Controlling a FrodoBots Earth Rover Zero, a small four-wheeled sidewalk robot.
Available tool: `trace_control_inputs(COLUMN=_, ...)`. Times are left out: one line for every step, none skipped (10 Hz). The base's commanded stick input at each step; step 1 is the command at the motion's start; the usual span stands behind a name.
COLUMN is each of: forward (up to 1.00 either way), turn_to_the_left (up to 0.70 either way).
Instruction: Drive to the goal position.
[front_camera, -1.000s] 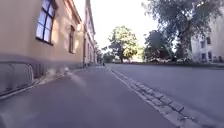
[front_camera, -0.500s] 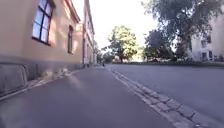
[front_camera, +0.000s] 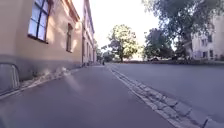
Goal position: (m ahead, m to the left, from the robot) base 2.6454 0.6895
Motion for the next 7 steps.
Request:
trace_control_inputs(forward=0.50, turn_to_the_left=0.00)
trace_control_inputs(forward=0.50, turn_to_the_left=0.00)
trace_control_inputs(forward=0.50, turn_to_the_left=0.00)
trace_control_inputs(forward=0.50, turn_to_the_left=0.00)
trace_control_inputs(forward=0.50, turn_to_the_left=0.00)
trace_control_inputs(forward=0.50, turn_to_the_left=0.00)
trace_control_inputs(forward=0.50, turn_to_the_left=0.00)
